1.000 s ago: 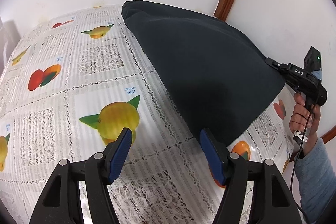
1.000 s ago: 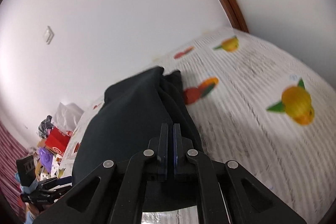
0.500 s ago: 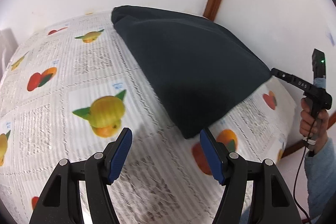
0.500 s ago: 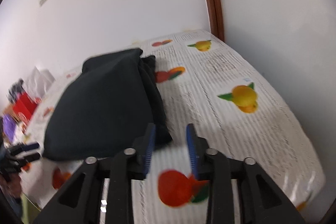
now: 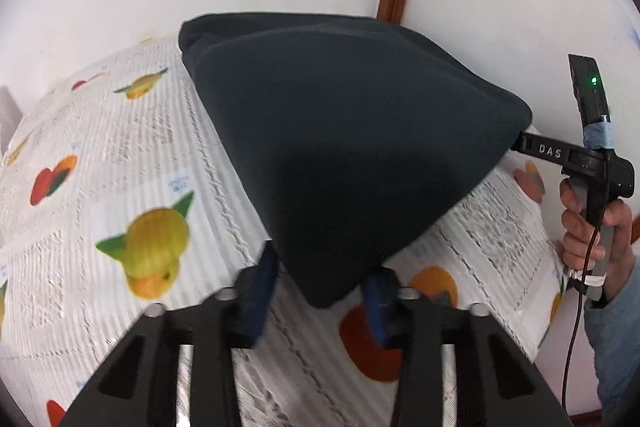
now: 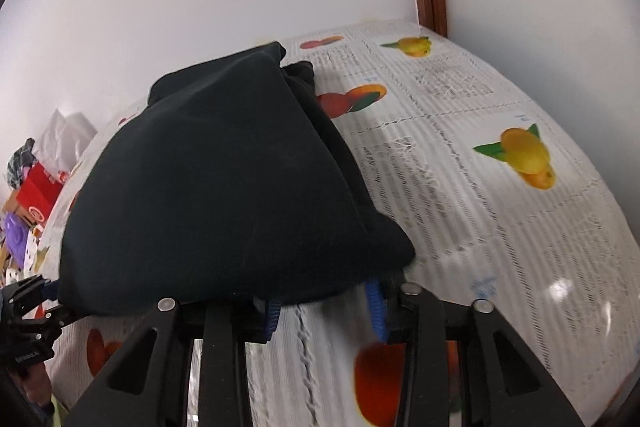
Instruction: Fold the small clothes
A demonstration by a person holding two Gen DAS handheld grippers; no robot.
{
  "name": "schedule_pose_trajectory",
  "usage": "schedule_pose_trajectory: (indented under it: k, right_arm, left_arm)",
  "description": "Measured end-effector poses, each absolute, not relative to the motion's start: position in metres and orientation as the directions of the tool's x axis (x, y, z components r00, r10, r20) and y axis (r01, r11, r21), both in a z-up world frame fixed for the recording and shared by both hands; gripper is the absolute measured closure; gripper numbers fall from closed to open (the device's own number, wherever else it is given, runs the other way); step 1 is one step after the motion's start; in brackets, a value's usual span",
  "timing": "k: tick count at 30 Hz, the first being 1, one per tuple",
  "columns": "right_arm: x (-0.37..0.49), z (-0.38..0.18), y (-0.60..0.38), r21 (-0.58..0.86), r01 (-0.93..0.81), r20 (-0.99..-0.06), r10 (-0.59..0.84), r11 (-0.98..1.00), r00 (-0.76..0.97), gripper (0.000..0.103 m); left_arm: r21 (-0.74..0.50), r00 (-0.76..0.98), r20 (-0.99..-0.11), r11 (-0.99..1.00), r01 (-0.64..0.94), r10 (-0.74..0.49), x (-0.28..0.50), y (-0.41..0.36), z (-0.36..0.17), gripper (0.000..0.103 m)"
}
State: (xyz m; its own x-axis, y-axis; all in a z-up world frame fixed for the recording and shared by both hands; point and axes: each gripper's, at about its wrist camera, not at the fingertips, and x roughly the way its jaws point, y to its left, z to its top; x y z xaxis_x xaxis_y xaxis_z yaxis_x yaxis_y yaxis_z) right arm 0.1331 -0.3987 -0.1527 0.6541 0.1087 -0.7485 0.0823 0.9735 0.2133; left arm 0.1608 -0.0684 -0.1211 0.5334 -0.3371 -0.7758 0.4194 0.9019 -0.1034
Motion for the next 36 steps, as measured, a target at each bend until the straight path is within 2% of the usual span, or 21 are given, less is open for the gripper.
schedule_pose_trajectory:
  k: [2,3,13,18,23,24,26,27,28,32,36]
  right_arm:
    - [0.136,-0.149,-0.390,0.183,0.066,-0.740,0.093,0.981,0.666,0.086]
    - [0.138,-0.147,-0.383,0.168,0.048,-0.736,0.093,0.985,0.671,0.088]
    - [0.173,-0.148,-0.333,0.263,-0.075,-0.713,0.246,0.962,0.657,0.090]
    - [0.171,-0.147,-0.318,0.219,-0.101,-0.727,0.232,0.970,0.646,0.086]
    - [0.143,-0.128,-0.341,0.193,-0.133,-0.730,0.233,0.972,0.642,0.081]
    - [0.136,-0.119,-0.344,0.176,-0.152,-0.724,0.232,0.973,0.650,0.076]
    - [0.128,-0.101,-0.347,0.156,-0.174,-0.699,0.233,0.972,0.676,0.068]
    - [0.128,-0.094,-0.345,0.155,-0.181,-0.686,0.238,0.971,0.687,0.063]
    - [0.131,-0.088,-0.343,0.161,-0.190,-0.674,0.249,0.968,0.695,0.062]
    - [0.158,-0.077,-0.326,0.223,-0.214,-0.632,0.308,0.951,0.711,0.062]
    - [0.200,-0.091,-0.306,0.222,-0.176,-0.665,0.281,0.959,0.692,0.064]
  left_arm:
    - [-0.117,0.555,-0.756,0.906,0.407,-0.346,0.163,-0.060,-0.117,0.085]
    - [-0.116,0.566,-0.750,0.911,0.395,-0.341,0.165,-0.054,-0.116,0.085]
    - [-0.167,0.588,-0.756,0.954,0.249,-0.286,0.197,0.026,-0.111,0.089]
    - [-0.176,0.575,-0.768,0.956,0.235,-0.282,0.202,0.034,-0.118,0.088]
    - [-0.175,0.568,-0.773,0.956,0.237,-0.282,0.199,0.032,-0.125,0.083]
    - [-0.173,0.568,-0.773,0.956,0.238,-0.282,0.202,0.033,-0.128,0.081]
    - [-0.174,0.561,-0.779,0.955,0.239,-0.282,0.205,0.032,-0.130,0.063]
    - [-0.168,0.561,-0.780,0.957,0.238,-0.277,0.205,0.031,-0.131,0.059]
    - [-0.155,0.569,-0.777,0.958,0.240,-0.268,0.206,0.029,-0.131,0.057]
    - [-0.124,0.577,-0.779,0.962,0.243,-0.246,0.210,0.022,-0.131,0.057]
    - [-0.128,0.577,-0.780,0.964,0.232,-0.243,0.217,0.022,-0.132,0.057]
